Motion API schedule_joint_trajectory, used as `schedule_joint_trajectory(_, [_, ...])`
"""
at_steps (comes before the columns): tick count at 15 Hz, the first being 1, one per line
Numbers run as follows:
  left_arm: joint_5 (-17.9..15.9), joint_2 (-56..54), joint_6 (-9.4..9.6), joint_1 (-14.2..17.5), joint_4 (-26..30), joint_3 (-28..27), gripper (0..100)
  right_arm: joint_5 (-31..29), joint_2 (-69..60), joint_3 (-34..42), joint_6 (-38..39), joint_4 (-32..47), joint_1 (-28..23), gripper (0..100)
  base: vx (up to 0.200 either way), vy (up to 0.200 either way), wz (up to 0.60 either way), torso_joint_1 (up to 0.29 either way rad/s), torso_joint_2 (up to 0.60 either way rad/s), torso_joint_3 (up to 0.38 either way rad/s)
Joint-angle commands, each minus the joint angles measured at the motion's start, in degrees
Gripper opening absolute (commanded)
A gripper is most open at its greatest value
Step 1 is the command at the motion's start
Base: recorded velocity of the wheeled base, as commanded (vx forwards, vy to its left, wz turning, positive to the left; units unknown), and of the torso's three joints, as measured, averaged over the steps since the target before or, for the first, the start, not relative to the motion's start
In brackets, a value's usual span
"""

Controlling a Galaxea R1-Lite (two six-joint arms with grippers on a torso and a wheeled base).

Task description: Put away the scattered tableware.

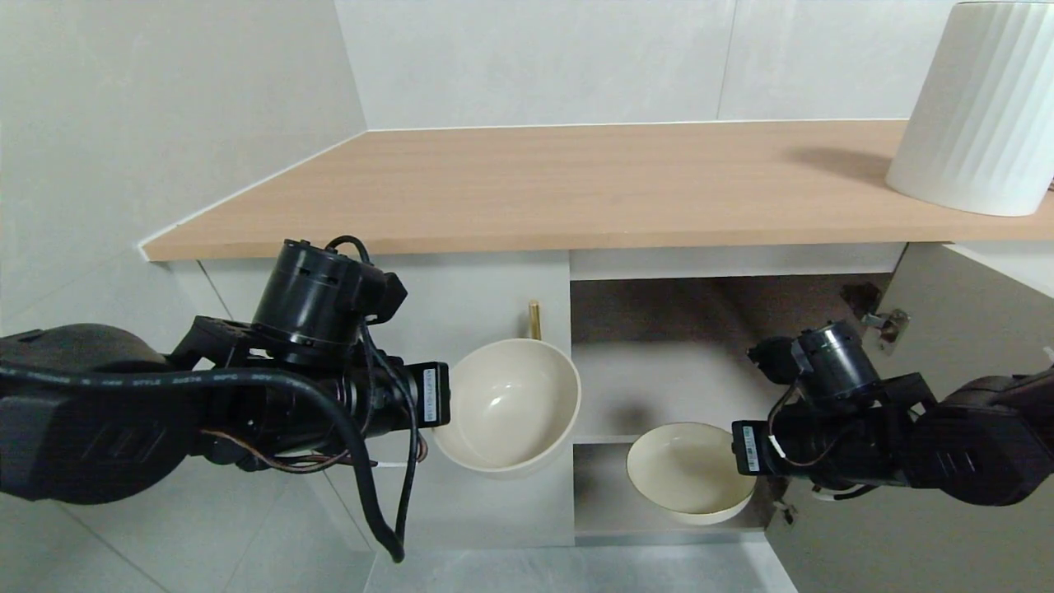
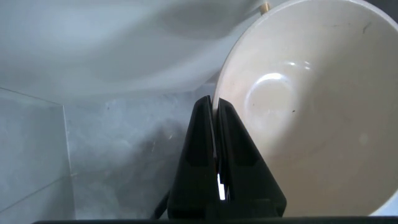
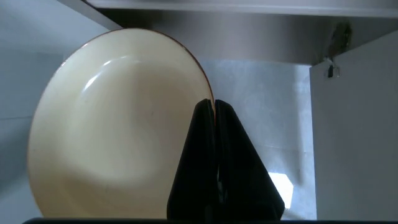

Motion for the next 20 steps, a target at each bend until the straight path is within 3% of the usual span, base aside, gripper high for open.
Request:
schedule_joint_trajectory(1, [0.10,-0.08,-0.03,0.00,-0.01,-0.01,0,0.01,0.95,-0.14,-0.01,-0.25,0.01,0,0.000,0.000,0.00,-0.022,0.05,0.041])
schedule_joint_trajectory(7, [0.10,-0.34,-0.03,-0.26,-0.01,-0.01,0,-0.17,7.90,-0.49,0.34,-6.31,0.01,0,0.000,0.000,0.00,0.000,0.00,0.000])
schedule_joint_trajectory(13, [0.10,-2.45,0.58,-2.02,1.05,0.08,0,-6.41,20.73,-3.21,2.19,-24.07,-3.07,0,0.000,0.000,0.00,0.000,0.00,0.000])
schedule_joint_trajectory(20, [0.10,-1.92,0.58,-2.11,0.96,0.08,0,-13.09,29.60,-12.53,5.09,-25.83,-6.41,0,0.000,0.000,0.00,0.000,0.00,0.000])
